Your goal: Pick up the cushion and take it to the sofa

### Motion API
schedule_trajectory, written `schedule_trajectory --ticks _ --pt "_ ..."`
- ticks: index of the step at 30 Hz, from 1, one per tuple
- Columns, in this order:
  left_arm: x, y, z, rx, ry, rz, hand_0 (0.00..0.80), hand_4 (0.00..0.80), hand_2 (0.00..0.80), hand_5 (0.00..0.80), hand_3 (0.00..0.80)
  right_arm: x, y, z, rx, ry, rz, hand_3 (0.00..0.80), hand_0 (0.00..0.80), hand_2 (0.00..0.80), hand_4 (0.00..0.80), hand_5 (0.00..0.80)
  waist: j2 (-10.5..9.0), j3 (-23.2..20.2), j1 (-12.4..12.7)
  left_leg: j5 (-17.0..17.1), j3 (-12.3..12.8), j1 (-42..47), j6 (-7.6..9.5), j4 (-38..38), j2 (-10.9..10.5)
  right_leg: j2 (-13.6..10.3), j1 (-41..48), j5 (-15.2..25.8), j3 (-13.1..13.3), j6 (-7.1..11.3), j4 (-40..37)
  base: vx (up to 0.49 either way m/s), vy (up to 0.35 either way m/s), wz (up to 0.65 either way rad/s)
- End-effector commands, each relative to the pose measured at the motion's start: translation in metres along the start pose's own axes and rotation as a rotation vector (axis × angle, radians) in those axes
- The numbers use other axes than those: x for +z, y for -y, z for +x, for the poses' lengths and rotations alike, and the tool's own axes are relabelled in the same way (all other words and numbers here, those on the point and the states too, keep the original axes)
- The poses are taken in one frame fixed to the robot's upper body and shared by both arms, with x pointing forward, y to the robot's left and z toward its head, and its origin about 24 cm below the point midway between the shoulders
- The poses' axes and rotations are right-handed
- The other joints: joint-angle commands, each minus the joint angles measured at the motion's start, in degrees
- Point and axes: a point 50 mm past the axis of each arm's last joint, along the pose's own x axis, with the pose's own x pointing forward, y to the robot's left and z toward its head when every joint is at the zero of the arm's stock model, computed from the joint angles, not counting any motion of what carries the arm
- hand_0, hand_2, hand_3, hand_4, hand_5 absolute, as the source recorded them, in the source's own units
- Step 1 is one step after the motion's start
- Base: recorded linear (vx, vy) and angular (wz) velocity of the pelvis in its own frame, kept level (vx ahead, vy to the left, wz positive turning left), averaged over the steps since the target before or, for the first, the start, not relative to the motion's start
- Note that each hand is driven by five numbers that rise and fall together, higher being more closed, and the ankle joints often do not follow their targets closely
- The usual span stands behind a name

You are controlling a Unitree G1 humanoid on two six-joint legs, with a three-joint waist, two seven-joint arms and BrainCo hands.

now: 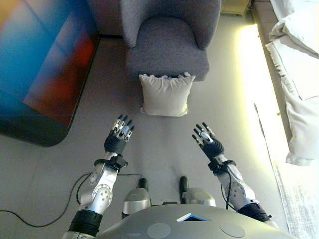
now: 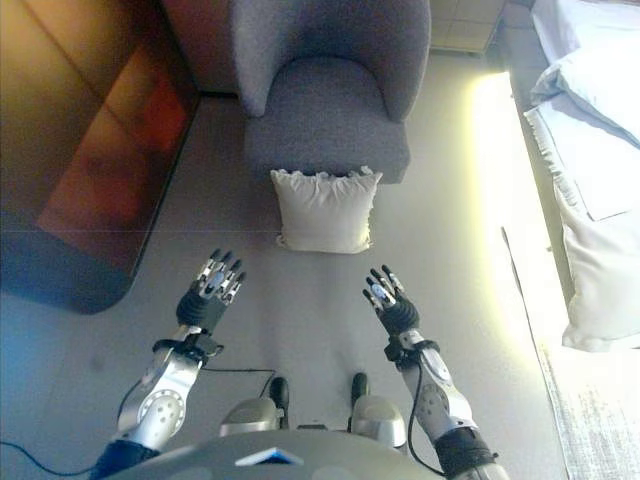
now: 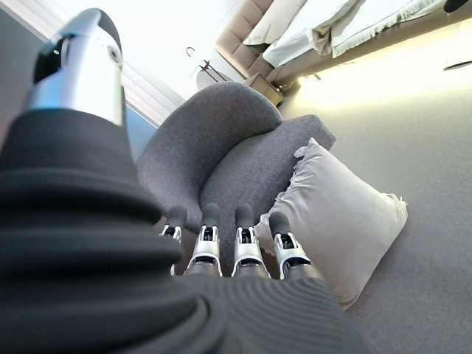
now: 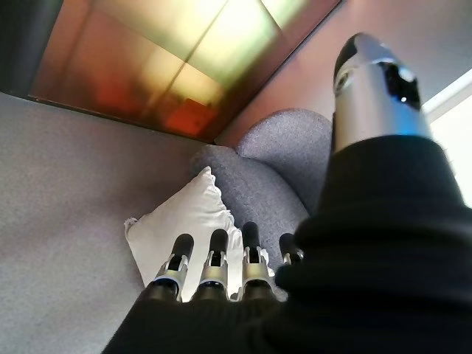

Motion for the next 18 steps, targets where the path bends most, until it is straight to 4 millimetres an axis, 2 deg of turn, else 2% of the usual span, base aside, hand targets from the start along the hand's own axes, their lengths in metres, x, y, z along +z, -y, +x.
schedule_trajectory --ticks 1,6,7,8,10,11,13,14,16,18 --pt "0.027 0.01 0.004 -0.081 0.107 0.053 0.0 0.0 0.0 0.0 0.0 0.022 -0.018 0.005 0.09 0.116 0.002 0.0 0.0 0.0 0.0 0.0 -1.49 -1.41 0.67 -4.8 -0.72 -5.14 1.32 8.12 -1.07 -5.28 -1.67 -1.01 -1.0 4.96 4.54 0.017 0.131 0.04" --pt "0.029 0.009 0.008 -0.083 0.101 0.08 0.0 0.0 0.0 0.0 0.0 0.025 -0.025 0.01 0.101 0.135 0.013 0.0 0.0 0.0 0.0 0.0 -1.17 -0.55 0.5 -5.36 -0.28 -5.97 2.56 8.88 -1.74 -7.14 -3.87 -1.85 -0.7 6.27 8.81 0.004 0.13 0.03" --pt "0.029 0.009 0.009 -0.083 0.096 0.08 0.0 0.0 0.0 0.0 0.0 0.025 -0.026 0.011 0.092 0.134 0.016 0.0 0.0 0.0 0.0 0.0 -1.1 -0.61 0.64 -5.41 -0.22 -6.53 3.16 9.22 -1.89 -7.38 -3.79 -3.01 -0.59 6.3 10.62 0.0 0.146 -0.01" --pt "0.03 0.009 0.01 -0.09 0.094 0.083 0.0 0.0 0.0 0.0 0.0 0.025 -0.025 0.011 0.086 0.139 0.02 0.0 0.0 0.0 0.0 0.0 -1.1 -0.61 0.73 -5.68 -0.33 -7.18 4.03 9.79 -2.24 -7.6 -4.24 -3.56 -0.5 6.1 14.13 -0.007 0.17 -0.02" --pt "0.031 0.01 0.011 -0.11 0.096 0.091 0.0 0.0 0.0 0.0 0.0 0.024 -0.024 0.008 0.078 0.15 0.028 0.0 0.0 0.0 0.0 0.0 -1.22 -0.3 0.7 -6.65 -0.44 -8.03 5.87 10.95 -3.23 -8.29 -7.53 -1.68 -0.9 5.62 22.56 -0.026 0.183 0.02" --pt "0.032 0.01 0.011 -0.114 0.099 0.095 0.0 0.0 0.0 0.0 0.0 0.023 -0.023 0.006 0.07 0.154 0.03 0.0 0.0 0.0 0.0 0.0 -0.69 -0.1 0.8 -6.96 -0.4 -8.15 6.55 11.18 -3.17 -8.73 -9.14 -0.73 -1.35 5.19 28.2 -0.028 0.253 0.02" --pt "0.03 0.01 0.01 -0.111 0.1 0.093 0.0 0.0 0.0 0.0 0.0 0.019 -0.02 0.003 0.055 0.153 0.033 0.0 0.0 0.0 0.0 0.0 0.87 1.03 0.37 -7.61 -0.39 -7.65 6.86 12.41 -2.74 -9.19 -15.69 1.4 -0.29 3.56 41.53 0.024 0.263 -0.02" --pt "0.03 0.009 0.01 -0.108 0.097 0.09 0.0 0.0 0.0 0.0 0.0 0.018 -0.018 0.002 0.051 0.152 0.035 0.0 0.0 0.0 0.0 0.0 1.1 1.28 0.21 -8.03 -0.42 -7.27 6.84 12.89 -2.79 -8.89 -17.11 1.72 0.0 3.38 43.82 0.088 0.183 0.04" --pt "0.031 0.008 0.01 -0.1 0.091 0.082 0.0 0.0 0.0 0.0 0.0 0.017 -0.017 0.001 0.055 0.153 0.04 0.0 0.0 0.0 0.0 0.0 0.91 1.38 0.18 -8.72 -0.31 -6.42 6.81 13.42 -3.31 -9.57 -17.92 2.99 -0.81 3.39 43.9 0.148 0.073 0.09" --pt "0.031 0.005 0.009 -0.087 0.082 0.088 0.0 0.0 0.0 0.0 0.0 0.016 -0.015 0.0 0.054 0.153 0.044 0.0 0.0 0.0 0.0 0.0 -0.01 1.42 -0.17 -9.7 0.01 -5.15 6.58 13.72 -4.03 -9.87 -17.52 4.76 -1.34 4.0 38.57 0.221 -0.047 0.11"
